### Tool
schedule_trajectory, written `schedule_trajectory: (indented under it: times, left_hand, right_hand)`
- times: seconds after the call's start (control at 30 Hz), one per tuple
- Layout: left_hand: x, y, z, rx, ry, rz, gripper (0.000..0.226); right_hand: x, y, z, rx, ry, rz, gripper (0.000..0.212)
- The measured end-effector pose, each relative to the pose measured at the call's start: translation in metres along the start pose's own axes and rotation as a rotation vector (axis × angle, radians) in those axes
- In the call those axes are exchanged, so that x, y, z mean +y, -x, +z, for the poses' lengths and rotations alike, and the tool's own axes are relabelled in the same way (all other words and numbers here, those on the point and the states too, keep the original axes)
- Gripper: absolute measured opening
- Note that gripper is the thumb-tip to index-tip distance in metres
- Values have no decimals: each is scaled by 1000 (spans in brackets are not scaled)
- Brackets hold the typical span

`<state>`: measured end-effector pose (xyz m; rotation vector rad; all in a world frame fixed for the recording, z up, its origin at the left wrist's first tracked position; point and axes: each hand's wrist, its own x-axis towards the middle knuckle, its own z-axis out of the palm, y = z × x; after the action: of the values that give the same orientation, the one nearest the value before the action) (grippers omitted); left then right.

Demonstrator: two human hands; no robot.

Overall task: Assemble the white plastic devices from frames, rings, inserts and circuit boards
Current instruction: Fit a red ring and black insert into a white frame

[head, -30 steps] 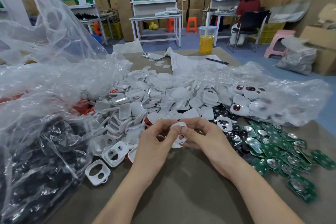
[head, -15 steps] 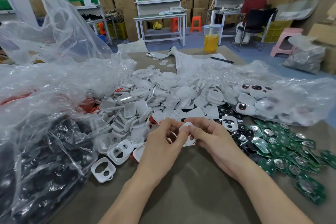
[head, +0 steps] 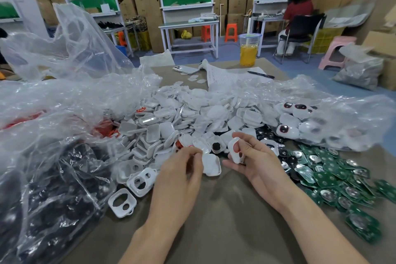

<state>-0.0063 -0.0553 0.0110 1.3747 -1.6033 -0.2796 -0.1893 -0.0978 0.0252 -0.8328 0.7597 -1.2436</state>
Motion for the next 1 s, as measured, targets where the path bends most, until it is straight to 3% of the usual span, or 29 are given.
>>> schedule_trajectory:
  times: [0.13, 0.3, 0.57, 0.77, 1.0]
  left_hand:
    - [-5, 0, -17, 149, -128, -33, 14]
    - [-12, -10, -37, 277, -94, -107, 19]
    - [-30, -66, -65, 170, -167, -174, 24]
    - [-36, -88, -72, 82, -228, -217, 29]
    - [-33, -66, -52, 50, -174, -183, 18]
  right_hand:
    - [-1, 2, -1, 26, -65, 29, 19]
    - [2, -2, -6, 43, -20, -6, 18]
    - [8, 1, 3, -14, 145, -70, 30]
    - [4, -11, 20, -42, -132, 5, 26]
    - [1, -22, 19, -31, -219, 24, 26]
